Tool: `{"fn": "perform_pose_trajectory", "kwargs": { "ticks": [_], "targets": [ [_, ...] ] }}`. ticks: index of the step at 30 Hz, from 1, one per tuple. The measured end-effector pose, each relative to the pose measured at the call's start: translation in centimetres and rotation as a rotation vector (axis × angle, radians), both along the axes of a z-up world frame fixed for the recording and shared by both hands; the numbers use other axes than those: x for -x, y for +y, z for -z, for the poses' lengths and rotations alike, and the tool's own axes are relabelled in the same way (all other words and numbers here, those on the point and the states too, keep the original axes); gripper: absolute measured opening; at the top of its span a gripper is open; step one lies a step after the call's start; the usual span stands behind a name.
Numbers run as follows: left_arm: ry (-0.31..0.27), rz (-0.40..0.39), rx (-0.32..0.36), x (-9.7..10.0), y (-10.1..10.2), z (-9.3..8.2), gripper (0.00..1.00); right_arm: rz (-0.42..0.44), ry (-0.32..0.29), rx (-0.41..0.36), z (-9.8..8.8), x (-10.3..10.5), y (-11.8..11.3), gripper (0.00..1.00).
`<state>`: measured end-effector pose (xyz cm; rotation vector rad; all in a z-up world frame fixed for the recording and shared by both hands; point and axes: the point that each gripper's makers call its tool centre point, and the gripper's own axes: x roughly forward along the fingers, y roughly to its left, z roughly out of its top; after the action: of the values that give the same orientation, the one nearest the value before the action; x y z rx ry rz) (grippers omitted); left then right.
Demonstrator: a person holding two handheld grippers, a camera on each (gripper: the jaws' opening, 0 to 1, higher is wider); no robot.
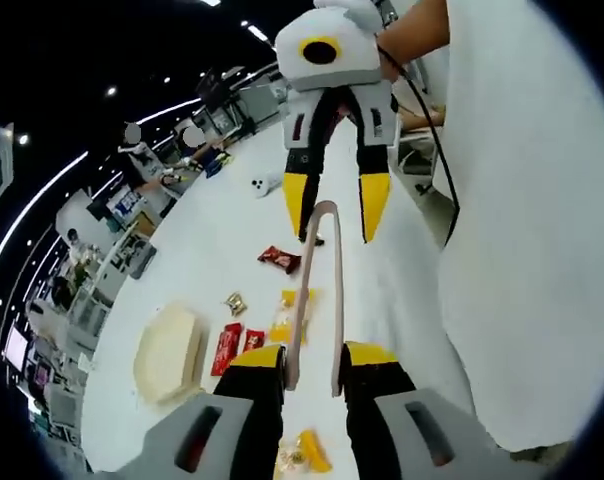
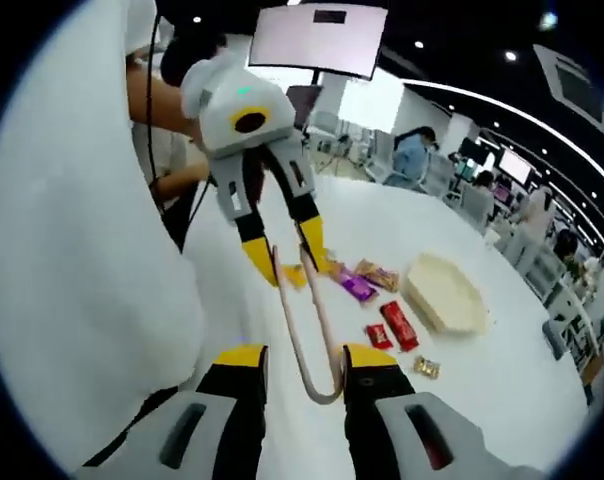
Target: Place the target food into the container with the food tongs after gripping and lifting it, then release it inside without dropping or visibly crushing the food.
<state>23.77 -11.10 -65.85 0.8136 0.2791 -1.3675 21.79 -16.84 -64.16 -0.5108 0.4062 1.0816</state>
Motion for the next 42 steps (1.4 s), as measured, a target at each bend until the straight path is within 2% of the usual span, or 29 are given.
{"fn": "perform_pose_trajectory", "kwargs": {
  "ticks": [4, 8, 12, 13, 16, 17, 18, 19, 22, 23, 24, 26, 28, 29, 30, 31, 32, 34, 36, 37, 40, 42],
  "targets": [
    [0.070, 0.006, 0.057, 0.7, -0.3, -0.5, 0.19, 0.015, 0.021, -0.069, -0.3, 0.2, -0.5, 0.26],
    [0.089, 0.016, 0.068, 0.9, -0.2, -0.7, 0.18, 0.051, 0.070, -0.131, 0.0, 0.2, -0.9, 0.26],
    [0.110, 0.014, 0.085, 0.8, -0.1, -1.1, 0.18, 0.108, 0.161, -0.246, 0.1, 0.4, -1.2, 0.27],
    [0.118, 0.018, 0.092, 0.9, -0.1, -1.4, 0.18, 0.141, 0.225, -0.362, -0.5, 0.4, -1.0, 0.29],
    [0.146, 0.013, 0.130, 1.0, -0.2, -2.0, 0.18, 0.200, 0.286, -0.491, -1.0, 0.0, -1.2, 0.30],
    [0.176, 0.010, 0.164, 1.2, -0.4, -2.5, 0.18, 0.251, 0.321, -0.563, -1.1, -0.4, -1.6, 0.31],
    [0.202, 0.005, 0.192, 1.2, -0.5, -2.9, 0.18, 0.274, 0.337, -0.594, -1.1, -0.7, -1.8, 0.33],
    [0.228, 0.000, 0.217, 1.4, -0.6, -3.3, 0.18, 0.293, 0.372, -0.661, -1.5, -0.7, -1.8, 0.33],
    [0.282, -0.012, 0.288, 1.3, -0.8, -4.4, 0.18, 0.287, 0.405, -0.776, -2.9, -0.6, -1.4, 0.31],
    [0.335, -0.015, 0.336, 1.5, -1.0, -5.0, 0.18, 0.267, 0.439, -0.888, -4.5, -0.2, -0.9, 0.30],
    [0.350, -0.015, 0.352, 1.6, -1.0, -5.2, 0.18, 0.238, 0.460, -0.927, -5.3, 0.2, -0.5, 0.29],
    [0.417, 0.003, 0.398, 2.2, -1.4, -5.8, 0.18, 0.218, 0.446, -0.966, -6.3, 0.3, 0.2, 0.28],
    [0.442, 0.003, 0.404, 2.4, -1.5, -5.9, 0.19, 0.220, 0.440, -1.015, -7.1, 0.0, 0.4, 0.28],
    [0.509, 0.000, 0.467, 2.6, -1.9, -6.6, 0.19, 0.227, 0.440, -1.041, -7.4, -0.2, 0.6, 0.26],
    [0.562, -0.010, 0.517, 2.6, -2.0, -7.2, 0.19, 0.228, 0.441, -1.057, -7.7, -0.2, 0.7, 0.20],
    [0.605, -0.005, 0.512, 3.0, -1.8, -7.1, 0.20, 0.197, 0.450, -1.107, -8.7, 0.0, 0.8, 0.19],
    [0.625, -0.017, 0.542, 2.7, -1.9, -7.4, 0.21, 0.225, 0.467, -1.133, -8.8, -0.5, 0.6, 0.19],
    [0.695, -0.039, 0.584, 2.4, -1.8, -7.7, 0.25, 0.232, 0.453, -1.115, -8.7, -0.5, 0.5, 0.19],
    [0.735, -0.068, 0.608, 2.0, -1.8, -7.8, 0.30, 0.239, 0.435, -1.125, -8.9, -0.6, 0.4, 0.19],
    [0.742, -0.103, 0.645, 1.4, -1.8, -8.1, 0.31, 0.249, 0.412, -1.141, -9.1, -0.8, 0.1, 0.19],
    [0.818, -0.114, 0.711, 1.2, -1.6, -8.9, 0.35, 0.262, 0.406, -1.162, -9.3, -0.9, -0.3, 0.19],
    [0.838, -0.120, 0.741, 1.2, -1.5, -9.4, 0.36, 0.274, 0.400, -1.178, -9.4, -1.1, -0.7, 0.19]
  ]
}}
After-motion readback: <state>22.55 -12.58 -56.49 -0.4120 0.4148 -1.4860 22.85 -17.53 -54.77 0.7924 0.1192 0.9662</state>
